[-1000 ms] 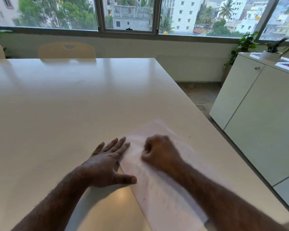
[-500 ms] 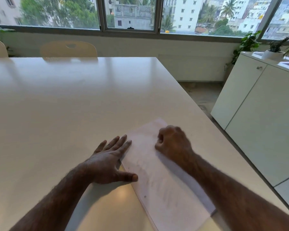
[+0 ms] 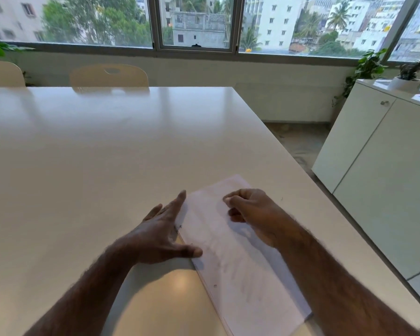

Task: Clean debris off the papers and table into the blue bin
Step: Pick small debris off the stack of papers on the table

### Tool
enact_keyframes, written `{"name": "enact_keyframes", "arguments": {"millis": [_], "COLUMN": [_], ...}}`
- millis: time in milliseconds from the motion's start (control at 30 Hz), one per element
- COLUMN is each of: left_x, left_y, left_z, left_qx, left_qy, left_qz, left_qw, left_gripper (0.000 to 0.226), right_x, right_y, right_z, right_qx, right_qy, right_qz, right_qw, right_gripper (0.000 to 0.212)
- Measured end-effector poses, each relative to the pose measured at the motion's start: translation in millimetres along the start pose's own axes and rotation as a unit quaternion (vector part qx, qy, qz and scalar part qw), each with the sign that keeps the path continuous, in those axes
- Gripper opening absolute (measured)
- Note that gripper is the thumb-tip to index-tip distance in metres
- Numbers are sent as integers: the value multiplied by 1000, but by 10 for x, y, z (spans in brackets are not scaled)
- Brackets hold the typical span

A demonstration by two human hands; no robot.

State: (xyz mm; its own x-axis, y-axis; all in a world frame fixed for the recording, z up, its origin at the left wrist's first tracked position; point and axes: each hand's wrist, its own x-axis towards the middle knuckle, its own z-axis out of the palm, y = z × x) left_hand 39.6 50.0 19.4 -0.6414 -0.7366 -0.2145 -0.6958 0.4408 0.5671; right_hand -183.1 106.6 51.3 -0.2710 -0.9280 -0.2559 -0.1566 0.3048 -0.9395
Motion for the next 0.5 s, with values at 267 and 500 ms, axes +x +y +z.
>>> {"name": "enact_keyframes", "arguments": {"millis": [267, 500], "left_x": [-3, 72], "left_y": [-65, -82], "left_z": [-59, -41], "left_qx": [-287, -275], "left_qy": [50, 62], "left_qz": [-47, -54], "left_qw": [955, 958], "left_gripper": [64, 62], "right_x": [-458, -209], "right_y": [-148, -193], "right_z": [649, 529], "right_qx": [262, 342], "right_qy": [-225, -3], "right_qz": [215, 144], "right_qw": [914, 929], "right_gripper": [20, 24]}}
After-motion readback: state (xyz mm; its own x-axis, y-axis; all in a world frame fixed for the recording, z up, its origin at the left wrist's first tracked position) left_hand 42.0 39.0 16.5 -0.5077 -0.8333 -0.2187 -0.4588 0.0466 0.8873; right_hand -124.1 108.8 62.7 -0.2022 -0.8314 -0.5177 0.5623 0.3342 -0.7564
